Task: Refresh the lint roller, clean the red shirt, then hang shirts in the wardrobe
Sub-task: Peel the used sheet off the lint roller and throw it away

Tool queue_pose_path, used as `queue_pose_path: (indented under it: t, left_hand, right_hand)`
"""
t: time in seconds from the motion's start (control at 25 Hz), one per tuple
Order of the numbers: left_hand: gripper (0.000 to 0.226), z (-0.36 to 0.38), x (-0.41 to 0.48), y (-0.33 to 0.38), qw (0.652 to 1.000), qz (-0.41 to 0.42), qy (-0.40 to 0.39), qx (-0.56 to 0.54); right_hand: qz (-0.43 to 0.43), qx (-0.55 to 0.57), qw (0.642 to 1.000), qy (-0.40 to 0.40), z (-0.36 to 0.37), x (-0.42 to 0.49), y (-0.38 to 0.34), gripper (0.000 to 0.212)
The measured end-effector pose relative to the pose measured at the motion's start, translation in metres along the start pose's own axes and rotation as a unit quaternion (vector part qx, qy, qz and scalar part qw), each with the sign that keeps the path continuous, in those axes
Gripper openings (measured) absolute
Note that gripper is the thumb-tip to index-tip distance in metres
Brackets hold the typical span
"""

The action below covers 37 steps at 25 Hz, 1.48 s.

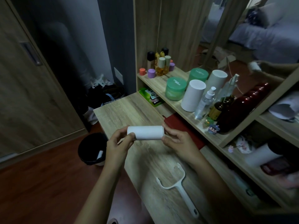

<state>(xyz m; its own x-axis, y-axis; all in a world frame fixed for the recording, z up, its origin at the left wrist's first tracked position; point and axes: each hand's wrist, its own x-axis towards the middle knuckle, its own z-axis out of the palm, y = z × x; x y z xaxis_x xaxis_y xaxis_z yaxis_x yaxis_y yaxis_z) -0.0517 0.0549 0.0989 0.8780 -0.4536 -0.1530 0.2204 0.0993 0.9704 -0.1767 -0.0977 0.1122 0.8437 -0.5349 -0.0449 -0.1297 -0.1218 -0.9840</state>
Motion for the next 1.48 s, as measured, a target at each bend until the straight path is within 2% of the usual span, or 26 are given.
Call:
queue_pose_path:
  t: [0.16, 0.28, 0.4, 0.48, 0.56, 0.72, 0.76, 0.84, 0.92, 1.0, 1.04, 1.12, 1.16, 1.28, 1.36, 1.48]
  left_hand:
    - [0.021, 0.010, -0.005, -0.005, 1.000, 0.005, 0.005, 0.030]
    - [0.026, 0.019, -0.006, -0.010, 1.000, -0.007, -0.018, 0.019]
    - [0.027, 0.037, -0.006, -0.009, 0.995, -0.062, -0.002, -0.079]
    - [0.014, 0.050, -0.004, -0.006, 0.978, -0.119, 0.012, -0.170]
    - [0.008, 0.060, 0.000, -0.007, 0.964, -0.162, 0.020, -0.208]
    - [0.036, 0.068, 0.012, -0.011, 0.942, -0.232, 0.021, -0.241]
    - [0.040, 0.068, 0.013, -0.011, 0.934, -0.245, 0.022, -0.258]
    - [0.039, 0.067, 0.015, -0.009, 0.927, -0.261, 0.028, -0.267]
    - [0.034, 0.065, 0.015, -0.009, 0.925, -0.268, 0.035, -0.266]
    - [0.032, 0.063, 0.015, -0.008, 0.923, -0.275, 0.037, -0.267]
    - [0.033, 0.062, 0.015, -0.008, 0.921, -0.278, 0.037, -0.269]
    - [0.034, 0.059, 0.017, -0.007, 0.917, -0.285, 0.039, -0.278]
    - [0.033, 0.058, 0.018, -0.007, 0.915, -0.287, 0.039, -0.281]
    - [0.027, 0.055, 0.018, -0.003, 0.910, -0.299, 0.029, -0.287]
    - [0.015, 0.053, 0.018, 0.001, 0.901, -0.321, 0.013, -0.291]
    - [0.006, 0.047, 0.023, 0.004, 0.911, -0.332, -0.034, -0.241]
  right_hand:
    - [0.004, -0.095, 0.995, 0.031, 0.002, -0.003, 0.005, 0.044]
    - [-0.002, -0.105, 0.991, 0.083, 0.005, -0.007, 0.004, 0.043]
    - [-0.015, -0.054, 0.982, 0.182, 0.005, -0.008, 0.002, 0.037]
    - [-0.017, -0.028, 0.976, 0.215, 0.007, -0.006, 0.000, 0.034]
    - [-0.013, -0.014, 0.976, 0.216, 0.010, -0.007, 0.001, 0.032]
    - [-0.005, 0.015, 0.989, 0.150, 0.011, -0.018, -0.002, 0.028]
    - [-0.004, 0.033, 0.987, 0.154, 0.007, -0.020, 0.000, 0.031]
    - [0.024, 0.031, 0.975, 0.220, -0.003, -0.026, 0.018, 0.034]
    - [0.131, -0.097, 0.947, 0.277, -0.010, -0.036, 0.052, 0.035]
    - [0.268, -0.248, 0.901, 0.233, -0.004, -0.051, 0.095, 0.048]
    - [0.324, -0.286, 0.879, 0.201, 0.003, -0.058, 0.114, 0.057]
    - [0.392, -0.309, 0.852, 0.161, 0.014, -0.069, 0.140, 0.062]
    - [0.402, -0.312, 0.849, 0.140, 0.019, -0.072, 0.147, 0.060]
    - [0.386, -0.298, 0.867, 0.106, 0.025, -0.072, 0.141, 0.053]
    - [0.356, -0.299, 0.881, 0.082, 0.020, -0.067, 0.116, 0.050]
    - [0.238, -0.363, 0.900, 0.038, 0.004, -0.055, 0.063, 0.043]
